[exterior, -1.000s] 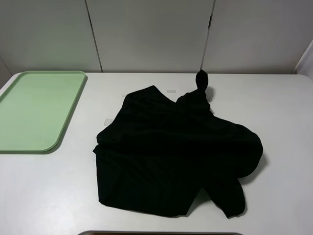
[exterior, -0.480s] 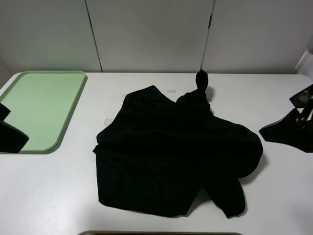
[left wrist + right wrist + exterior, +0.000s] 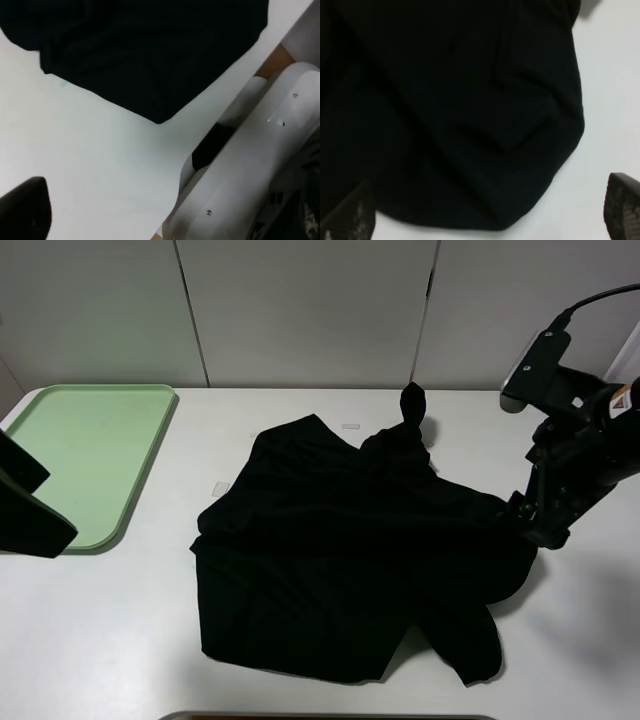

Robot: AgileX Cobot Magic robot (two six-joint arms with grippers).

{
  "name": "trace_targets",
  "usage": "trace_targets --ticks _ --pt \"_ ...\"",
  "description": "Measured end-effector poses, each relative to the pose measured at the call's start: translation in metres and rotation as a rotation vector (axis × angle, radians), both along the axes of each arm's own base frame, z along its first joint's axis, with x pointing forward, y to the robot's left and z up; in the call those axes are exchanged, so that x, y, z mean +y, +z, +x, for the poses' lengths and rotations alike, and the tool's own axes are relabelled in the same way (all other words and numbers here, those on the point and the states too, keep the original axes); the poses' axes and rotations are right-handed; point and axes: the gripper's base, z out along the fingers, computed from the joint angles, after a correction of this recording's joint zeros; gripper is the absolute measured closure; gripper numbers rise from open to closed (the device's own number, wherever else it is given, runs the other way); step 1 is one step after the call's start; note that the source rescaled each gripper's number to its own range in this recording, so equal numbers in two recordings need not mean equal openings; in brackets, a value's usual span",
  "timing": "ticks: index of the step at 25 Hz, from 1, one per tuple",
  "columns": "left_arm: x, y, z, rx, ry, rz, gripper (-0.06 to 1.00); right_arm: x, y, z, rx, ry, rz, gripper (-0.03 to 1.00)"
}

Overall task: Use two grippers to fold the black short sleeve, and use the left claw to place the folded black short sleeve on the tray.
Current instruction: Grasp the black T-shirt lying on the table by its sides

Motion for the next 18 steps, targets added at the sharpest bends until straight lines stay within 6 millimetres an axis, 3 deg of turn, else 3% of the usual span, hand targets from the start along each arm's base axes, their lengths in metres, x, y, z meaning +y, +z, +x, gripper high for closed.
trace_targets --ticks 10,18 --pt "0.000 0.000 0.000 -0.002 -0.004 -0.001 -0.06 0.003 -0.044 0.024 0.054 0.080 -0.112 -0.03" --pt "0.000 0.000 0.000 -0.005 -0.003 -0.001 -0.06 0.005 -0.061 0.033 0.050 0.102 -0.124 -0.03"
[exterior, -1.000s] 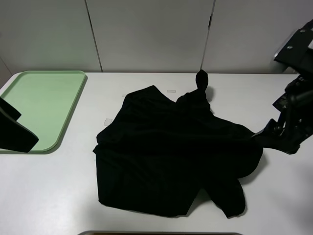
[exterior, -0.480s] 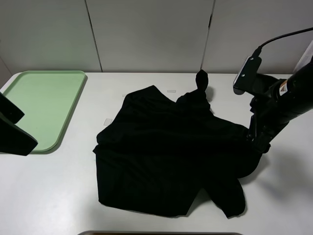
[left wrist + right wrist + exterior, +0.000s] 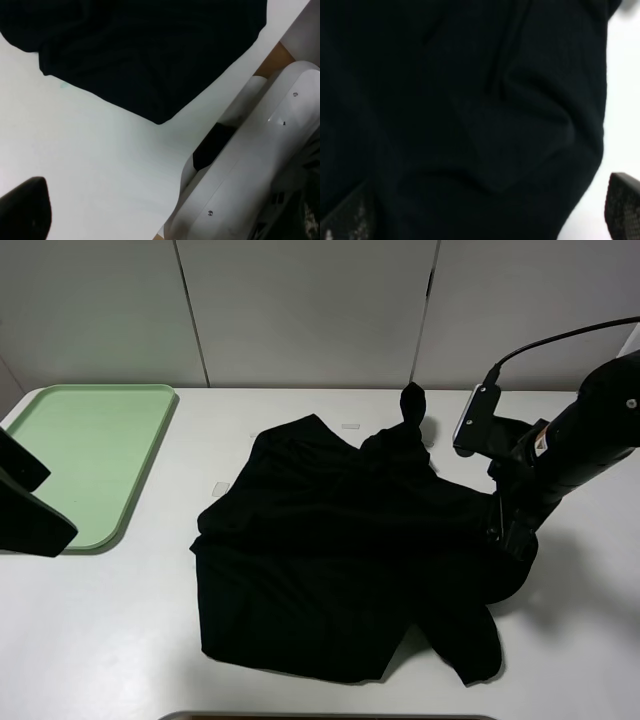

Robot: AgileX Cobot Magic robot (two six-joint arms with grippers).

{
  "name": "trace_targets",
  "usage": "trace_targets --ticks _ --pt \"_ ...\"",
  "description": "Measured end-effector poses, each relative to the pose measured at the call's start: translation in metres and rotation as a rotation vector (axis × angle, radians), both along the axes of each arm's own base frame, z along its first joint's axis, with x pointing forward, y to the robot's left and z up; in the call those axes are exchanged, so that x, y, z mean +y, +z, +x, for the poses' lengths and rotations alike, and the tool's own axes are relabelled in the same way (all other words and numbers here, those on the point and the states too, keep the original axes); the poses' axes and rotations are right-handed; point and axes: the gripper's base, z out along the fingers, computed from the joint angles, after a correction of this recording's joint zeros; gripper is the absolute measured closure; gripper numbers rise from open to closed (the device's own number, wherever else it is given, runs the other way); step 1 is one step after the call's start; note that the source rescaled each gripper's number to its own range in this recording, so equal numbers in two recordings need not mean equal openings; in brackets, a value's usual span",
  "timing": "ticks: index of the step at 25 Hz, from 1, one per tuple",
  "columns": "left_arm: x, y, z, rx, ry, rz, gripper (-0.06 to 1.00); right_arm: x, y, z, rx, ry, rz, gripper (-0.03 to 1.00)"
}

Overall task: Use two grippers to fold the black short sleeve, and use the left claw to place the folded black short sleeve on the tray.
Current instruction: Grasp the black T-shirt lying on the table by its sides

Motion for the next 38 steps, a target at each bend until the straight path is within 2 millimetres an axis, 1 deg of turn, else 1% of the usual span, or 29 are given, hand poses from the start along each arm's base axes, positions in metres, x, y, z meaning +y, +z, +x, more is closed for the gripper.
trace_targets --ticks 4,5,6,8,10,11,13,14,17,20,21,23,25,28,35,37,38 --pt "0.000 0.000 0.001 -0.005 0.003 0.000 -0.06 0.001 -0.005 0.002 0.000 0.008 -0.005 -0.03" --pt "0.000 0.000 0.001 -0.005 0.003 -0.001 -0.06 0.000 -0.005 0.002 0.001 0.011 -0.008 0.00" --pt "0.000 0.000 0.001 -0.006 0.003 -0.001 -0.06 0.000 -0.006 0.002 0.002 0.014 -0.011 0.08" --pt "0.000 0.000 0.001 -0.006 0.003 -0.001 -0.06 0.000 -0.006 0.002 0.000 0.021 -0.017 0.31" --pt "0.000 0.000 0.001 -0.006 0.003 -0.002 -0.06 0.000 -0.006 0.003 -0.003 0.027 -0.021 0.58" --pt "0.000 0.000 0.001 -0.006 0.003 -0.002 -0.06 0.000 -0.006 0.003 -0.004 0.027 -0.022 0.69" --pt "0.000 0.000 0.001 -0.006 0.003 -0.002 -0.06 0.000 -0.005 0.003 -0.007 0.028 -0.022 0.80" --pt "0.000 0.000 0.001 -0.006 0.003 -0.002 -0.06 0.000 -0.005 0.003 -0.010 0.030 -0.021 0.83" --pt "0.000 0.000 0.001 -0.006 0.003 -0.002 -0.06 0.000 -0.005 0.005 -0.024 0.035 -0.018 0.86" --pt "0.000 0.000 0.001 -0.006 0.003 -0.002 -0.06 0.000 -0.005 0.005 -0.027 0.038 -0.021 0.86" --pt "0.000 0.000 0.001 -0.006 0.003 -0.002 -0.06 0.000 -0.005 0.005 -0.027 0.038 -0.021 0.84" --pt "0.000 0.000 0.001 -0.006 0.003 -0.002 -0.06 0.000 -0.005 0.005 -0.028 0.041 -0.022 0.77" --pt "0.000 0.000 0.001 -0.007 0.004 -0.002 -0.06 0.000 -0.005 0.005 -0.029 0.041 -0.022 0.67" --pt "0.000 0.000 0.001 -0.012 0.006 -0.002 -0.06 0.000 -0.006 0.005 -0.026 0.041 -0.023 0.61" --pt "0.000 0.000 0.001 -0.014 0.007 -0.002 -0.06 0.001 -0.017 0.006 0.013 0.038 -0.030 0.60" --pt "0.000 0.000 0.002 -0.021 0.009 -0.003 -0.06 0.001 -0.017 0.006 0.014 0.037 -0.030 0.62" --pt "0.000 0.000 0.003 -0.029 0.009 -0.003 -0.06 0.001 -0.017 0.006 0.013 0.037 -0.029 0.67"
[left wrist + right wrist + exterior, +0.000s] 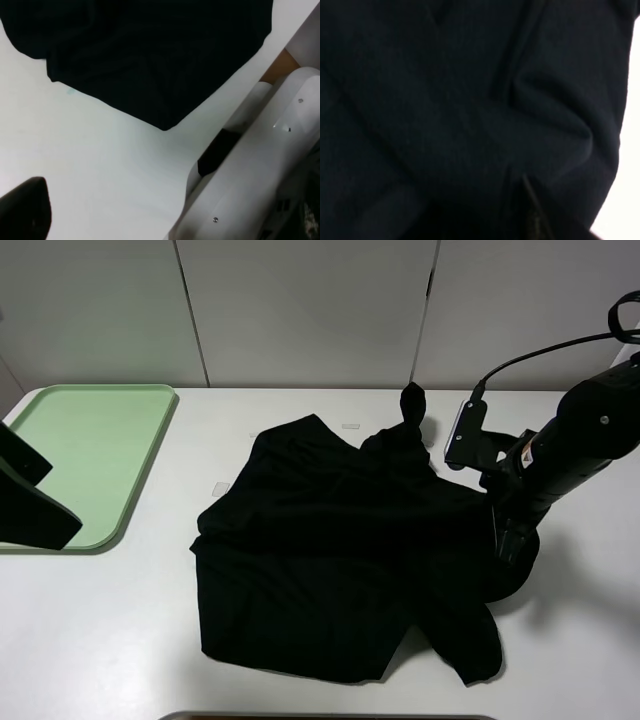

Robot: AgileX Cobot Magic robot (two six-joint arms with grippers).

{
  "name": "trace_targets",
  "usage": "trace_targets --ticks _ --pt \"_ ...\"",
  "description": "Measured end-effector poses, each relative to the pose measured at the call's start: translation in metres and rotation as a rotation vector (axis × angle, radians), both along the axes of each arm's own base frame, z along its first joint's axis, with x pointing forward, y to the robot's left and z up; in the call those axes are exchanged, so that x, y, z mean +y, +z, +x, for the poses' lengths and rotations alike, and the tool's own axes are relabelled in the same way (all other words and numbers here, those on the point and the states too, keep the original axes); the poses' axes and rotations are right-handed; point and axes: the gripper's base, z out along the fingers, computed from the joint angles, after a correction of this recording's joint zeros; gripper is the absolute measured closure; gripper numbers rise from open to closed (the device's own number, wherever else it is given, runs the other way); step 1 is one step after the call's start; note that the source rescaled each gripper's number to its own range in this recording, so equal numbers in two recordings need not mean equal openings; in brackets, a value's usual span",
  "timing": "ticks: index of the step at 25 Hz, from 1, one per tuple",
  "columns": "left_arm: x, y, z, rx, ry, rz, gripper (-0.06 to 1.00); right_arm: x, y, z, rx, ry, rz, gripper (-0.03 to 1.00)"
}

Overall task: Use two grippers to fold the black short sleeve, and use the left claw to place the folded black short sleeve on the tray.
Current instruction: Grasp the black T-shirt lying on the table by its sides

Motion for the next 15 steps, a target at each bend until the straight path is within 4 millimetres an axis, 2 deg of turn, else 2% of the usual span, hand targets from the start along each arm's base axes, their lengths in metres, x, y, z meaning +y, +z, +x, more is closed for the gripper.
trace_targets --ticks 4,5,9,15 --pt "0.000 0.001 0.004 -0.057 -0.007 0.002 -0.06 0.000 0.000 0.000 0.000 0.002 -0.002 0.94" --pt "0.000 -0.001 0.005 -0.070 -0.006 0.002 -0.06 0.000 0.000 0.000 -0.001 0.004 -0.003 0.97" --pt "0.001 -0.010 0.012 -0.120 -0.002 0.013 -0.06 0.000 0.000 0.000 -0.003 0.018 -0.009 0.97" --pt "-0.001 -0.028 0.036 -0.130 -0.005 0.039 -0.06 0.000 0.000 0.000 -0.003 0.027 -0.012 0.97"
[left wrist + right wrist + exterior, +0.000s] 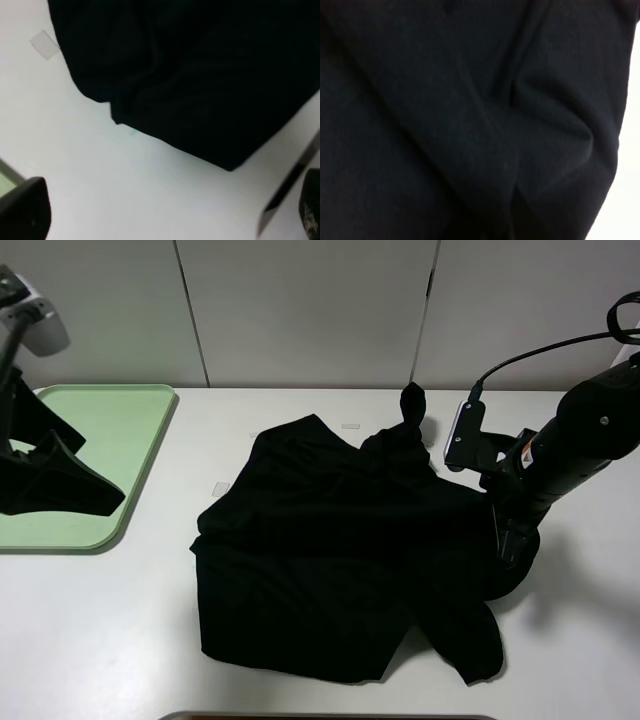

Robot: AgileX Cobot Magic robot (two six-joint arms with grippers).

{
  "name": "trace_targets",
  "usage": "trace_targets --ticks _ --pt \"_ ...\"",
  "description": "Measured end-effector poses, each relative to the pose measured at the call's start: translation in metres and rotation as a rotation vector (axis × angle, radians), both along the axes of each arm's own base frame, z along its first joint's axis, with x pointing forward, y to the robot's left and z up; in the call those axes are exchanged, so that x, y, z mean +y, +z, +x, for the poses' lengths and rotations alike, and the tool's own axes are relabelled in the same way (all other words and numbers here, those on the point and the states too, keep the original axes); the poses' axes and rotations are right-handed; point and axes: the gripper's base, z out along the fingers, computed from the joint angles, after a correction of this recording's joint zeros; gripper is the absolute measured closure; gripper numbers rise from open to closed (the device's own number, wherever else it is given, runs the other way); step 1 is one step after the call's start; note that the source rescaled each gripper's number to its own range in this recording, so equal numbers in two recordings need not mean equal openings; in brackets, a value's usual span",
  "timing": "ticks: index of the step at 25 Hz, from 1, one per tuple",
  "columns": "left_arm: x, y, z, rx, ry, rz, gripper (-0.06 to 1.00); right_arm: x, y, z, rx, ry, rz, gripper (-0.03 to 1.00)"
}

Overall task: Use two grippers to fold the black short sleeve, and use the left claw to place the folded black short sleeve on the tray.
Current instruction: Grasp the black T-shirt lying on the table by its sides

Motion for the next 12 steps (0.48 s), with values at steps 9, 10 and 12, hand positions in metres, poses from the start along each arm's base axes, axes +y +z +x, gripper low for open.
trace_targets --ticks 9,10,12 --pt "-0.009 -0.048 0.052 -0.062 -0.120 0.023 -0.05 0.001 0.000 0.001 -0.015 0.004 0.006 0.97" --pt "-0.010 -0.053 0.056 -0.073 -0.142 0.017 -0.05 0.001 0.000 0.001 -0.016 0.003 0.008 0.97" --pt "-0.017 -0.061 0.062 -0.104 -0.207 0.004 -0.05 0.001 0.000 0.001 -0.016 0.002 0.009 0.97"
